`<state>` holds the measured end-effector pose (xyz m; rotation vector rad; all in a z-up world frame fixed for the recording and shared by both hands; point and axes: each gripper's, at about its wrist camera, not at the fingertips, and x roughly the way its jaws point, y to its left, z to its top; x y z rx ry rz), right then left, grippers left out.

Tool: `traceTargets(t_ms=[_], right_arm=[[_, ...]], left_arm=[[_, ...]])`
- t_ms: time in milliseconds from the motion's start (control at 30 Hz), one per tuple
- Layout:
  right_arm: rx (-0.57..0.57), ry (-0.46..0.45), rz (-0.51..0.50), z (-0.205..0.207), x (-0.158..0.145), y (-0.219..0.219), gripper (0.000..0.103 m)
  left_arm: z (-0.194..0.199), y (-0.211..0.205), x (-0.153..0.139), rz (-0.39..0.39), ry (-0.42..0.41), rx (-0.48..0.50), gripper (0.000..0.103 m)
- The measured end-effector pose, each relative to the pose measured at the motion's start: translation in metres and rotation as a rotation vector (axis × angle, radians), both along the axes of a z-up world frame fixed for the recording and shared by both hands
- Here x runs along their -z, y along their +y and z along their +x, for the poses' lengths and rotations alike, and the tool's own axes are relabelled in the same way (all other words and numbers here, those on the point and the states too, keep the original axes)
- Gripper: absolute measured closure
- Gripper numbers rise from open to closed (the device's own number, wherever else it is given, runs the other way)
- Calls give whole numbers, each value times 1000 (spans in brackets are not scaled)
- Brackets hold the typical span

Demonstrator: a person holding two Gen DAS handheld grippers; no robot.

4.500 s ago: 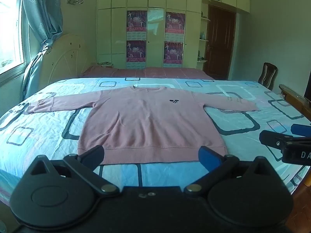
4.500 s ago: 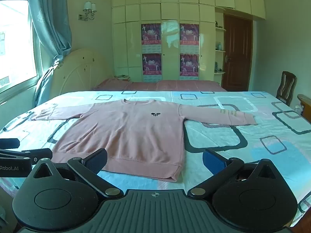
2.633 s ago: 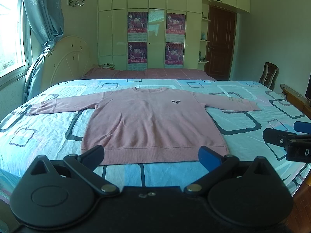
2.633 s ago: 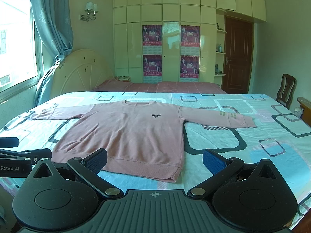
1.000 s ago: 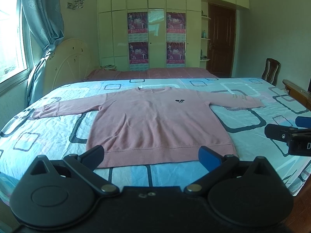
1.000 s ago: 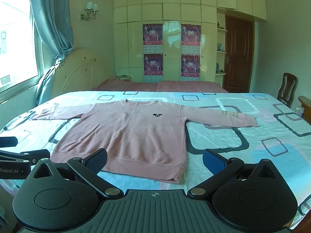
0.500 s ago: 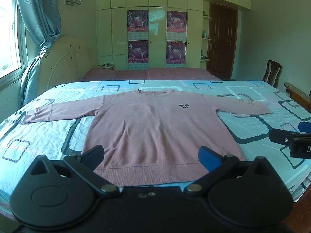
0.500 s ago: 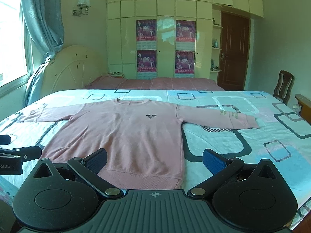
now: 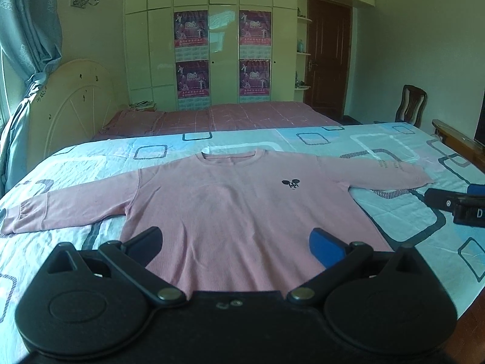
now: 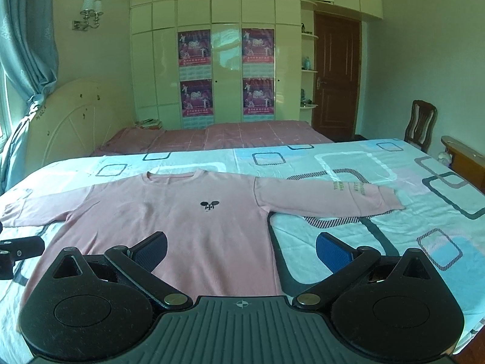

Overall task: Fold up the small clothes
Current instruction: 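Move the right tool to the sweatshirt sleeve cuff and grasp it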

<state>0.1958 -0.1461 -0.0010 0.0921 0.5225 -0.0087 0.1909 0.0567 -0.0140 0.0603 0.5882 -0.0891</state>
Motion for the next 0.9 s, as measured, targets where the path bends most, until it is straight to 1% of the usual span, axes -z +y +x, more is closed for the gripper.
traceTargets(t_ms=[67, 133, 267, 367, 433, 567, 633, 700, 767, 833, 900], right_arm=[[30, -3, 5, 15, 1, -4, 0], [60, 1, 14, 29, 2, -12, 0], [106, 7, 7, 49, 5, -35, 0], [140, 20, 21, 71, 13, -59, 0], [164, 31, 30, 85, 21, -79, 0], [214, 44, 62, 118, 40, -126, 0], [237, 59, 81, 137, 49, -153, 0], [262, 65, 102, 154, 59, -181, 0], [293, 81, 114, 171, 69, -211, 0], [323, 97, 150, 187, 83, -242, 1], [345, 118, 173, 201, 96, -269, 1]], left_arm=[[14, 3, 3, 6, 8, 5, 0], [26, 5, 5, 4, 8, -10, 0], [45, 8, 9, -78, -28, -46, 1], [66, 6, 15, -113, -35, -85, 1], [81, 2, 19, -126, -5, -85, 1], [119, -22, 34, -87, 45, -73, 0], [139, -36, 43, -104, 77, -76, 0], [159, -52, 51, -119, 105, -73, 1], [182, -74, 61, -97, 147, -71, 1], [201, -94, 69, -99, 186, -52, 0], [217, -113, 75, -77, 205, -51, 0]])
